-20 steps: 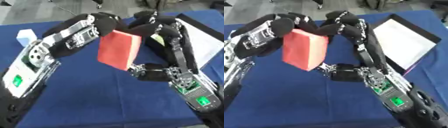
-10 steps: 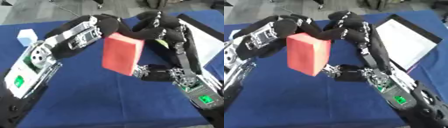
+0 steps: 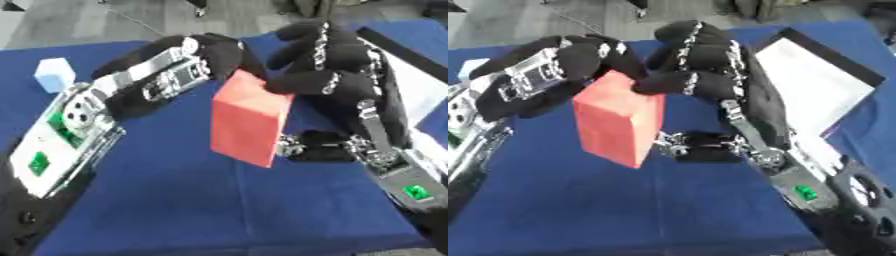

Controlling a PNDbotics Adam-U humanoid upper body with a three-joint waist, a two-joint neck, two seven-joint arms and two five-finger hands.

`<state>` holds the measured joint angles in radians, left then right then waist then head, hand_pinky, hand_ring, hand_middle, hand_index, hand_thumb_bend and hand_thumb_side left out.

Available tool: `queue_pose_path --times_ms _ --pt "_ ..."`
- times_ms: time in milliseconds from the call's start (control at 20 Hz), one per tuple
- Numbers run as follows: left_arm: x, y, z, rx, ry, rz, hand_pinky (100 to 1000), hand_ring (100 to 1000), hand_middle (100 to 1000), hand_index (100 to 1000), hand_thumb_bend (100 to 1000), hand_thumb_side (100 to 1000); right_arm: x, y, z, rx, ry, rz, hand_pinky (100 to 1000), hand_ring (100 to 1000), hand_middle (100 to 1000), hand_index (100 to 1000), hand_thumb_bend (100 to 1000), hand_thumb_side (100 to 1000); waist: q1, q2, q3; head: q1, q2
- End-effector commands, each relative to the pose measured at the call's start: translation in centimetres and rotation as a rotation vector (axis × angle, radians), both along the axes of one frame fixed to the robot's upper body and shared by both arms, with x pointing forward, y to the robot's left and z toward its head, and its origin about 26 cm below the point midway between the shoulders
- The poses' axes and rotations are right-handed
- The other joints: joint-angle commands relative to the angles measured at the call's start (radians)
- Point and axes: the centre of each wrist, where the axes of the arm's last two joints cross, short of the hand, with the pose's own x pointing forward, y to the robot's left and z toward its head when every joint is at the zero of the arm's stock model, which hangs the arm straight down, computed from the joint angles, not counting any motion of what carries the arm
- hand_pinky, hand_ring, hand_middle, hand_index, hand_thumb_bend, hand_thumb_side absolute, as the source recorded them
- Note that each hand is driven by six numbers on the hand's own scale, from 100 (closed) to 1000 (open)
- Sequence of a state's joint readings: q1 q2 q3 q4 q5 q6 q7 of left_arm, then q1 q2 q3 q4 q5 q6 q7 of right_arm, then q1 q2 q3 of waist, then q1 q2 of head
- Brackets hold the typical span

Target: Pick up the objects with one hand, pass them to the other hand, and then place them into the box on the other side of the table.

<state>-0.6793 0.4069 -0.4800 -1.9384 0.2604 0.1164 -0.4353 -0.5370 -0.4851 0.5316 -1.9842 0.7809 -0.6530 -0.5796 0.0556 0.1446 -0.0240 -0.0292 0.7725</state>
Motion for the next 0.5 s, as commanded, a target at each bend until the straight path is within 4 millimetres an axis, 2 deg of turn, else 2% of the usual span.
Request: queue_pose_path --times_ms 50,500 --pt "0.3 0.8 1.3 -0.013 -0.04 0.043 800 656 637 750 100 918 -0.2 -0.3 0.6 -0.043 -0.061 0.045 723 588 450 419 100 100 -0.001 -0.009 0.0 -0.003 -0.003" --pt "0.7 2.2 2.7 -0.118 -0.06 0.118 798 657 638 750 100 864 -0.2 -0.9 0.0 -0.148 -0.081 0.059 734 601 462 418 100 100 -0.002 -0.009 -0.001 -0.005 -0.003"
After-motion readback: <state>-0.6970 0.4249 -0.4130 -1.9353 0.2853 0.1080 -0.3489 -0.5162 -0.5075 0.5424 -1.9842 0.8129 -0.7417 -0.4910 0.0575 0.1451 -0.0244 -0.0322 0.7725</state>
